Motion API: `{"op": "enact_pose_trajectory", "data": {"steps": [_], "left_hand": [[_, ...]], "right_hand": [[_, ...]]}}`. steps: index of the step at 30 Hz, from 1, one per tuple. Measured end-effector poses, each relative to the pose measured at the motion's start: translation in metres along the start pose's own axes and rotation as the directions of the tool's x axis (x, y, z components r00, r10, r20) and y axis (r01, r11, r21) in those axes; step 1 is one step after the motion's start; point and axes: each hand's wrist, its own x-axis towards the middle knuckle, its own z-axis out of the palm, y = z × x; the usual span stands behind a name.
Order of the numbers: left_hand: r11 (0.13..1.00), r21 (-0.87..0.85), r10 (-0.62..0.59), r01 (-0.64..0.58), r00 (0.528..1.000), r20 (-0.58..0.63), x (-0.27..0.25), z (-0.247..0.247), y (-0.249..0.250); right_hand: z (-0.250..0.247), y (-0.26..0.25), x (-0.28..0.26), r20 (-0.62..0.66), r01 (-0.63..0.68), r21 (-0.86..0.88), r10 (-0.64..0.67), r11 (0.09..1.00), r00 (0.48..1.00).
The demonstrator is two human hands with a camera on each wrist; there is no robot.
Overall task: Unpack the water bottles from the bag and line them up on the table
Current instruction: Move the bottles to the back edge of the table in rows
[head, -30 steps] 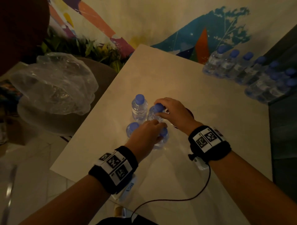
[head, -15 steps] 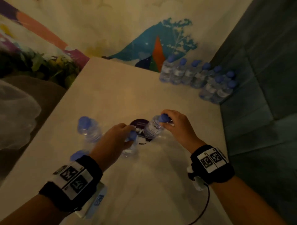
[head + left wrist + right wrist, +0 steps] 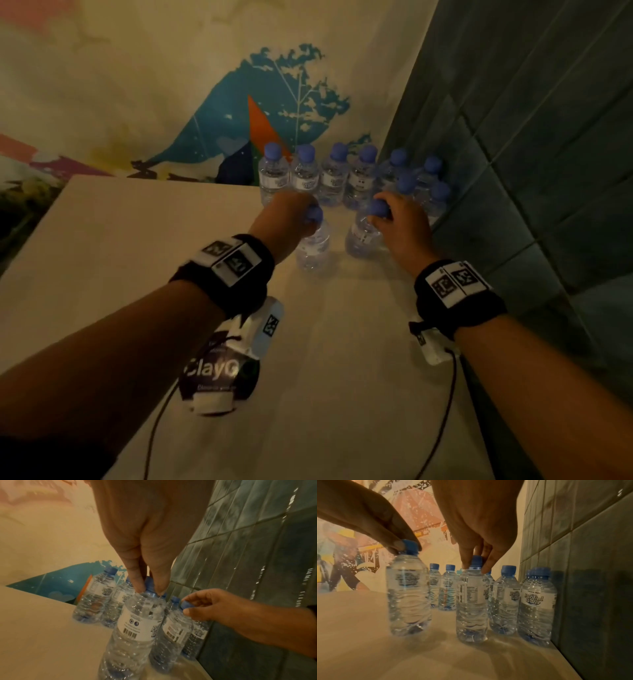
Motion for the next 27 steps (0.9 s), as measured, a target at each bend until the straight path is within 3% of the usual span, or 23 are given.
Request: {"op": "enact_pose_trajectory", "data": {"steps": [6, 14, 22, 27], "left_hand": [[0.998, 0.069, 0.005, -0.004, 1.0, -0.01, 0.073, 0.031, -0.01], [0.99, 0.138, -0.026, 0.031, 0.999, -0.033, 0.107, 0.039, -0.008], [0.986, 0.129, -0.097, 0.103, 0.994, -0.045, 0.109, 0.041, -0.004], [0.997, 0.031, -0.067, 0.07, 0.993, -0.095, 0.046, 0.032, 0.004]], "right_hand": [[0.016, 0.015, 0.046, -0.034, 0.045, -0.031, -0.046, 0.999, 0.998], [0.02, 0.017, 0.061, -0.074, 0.07, -0.104, -0.077, 0.992, 0.994], [0.018, 0.011, 0.06, -0.074, 0.03, -0.066, -0.035, 0.997, 0.997], [0.013, 0.011, 0.02, -0.093, -0.006, -0.016, 0.005, 1.0, 0.996]]}}
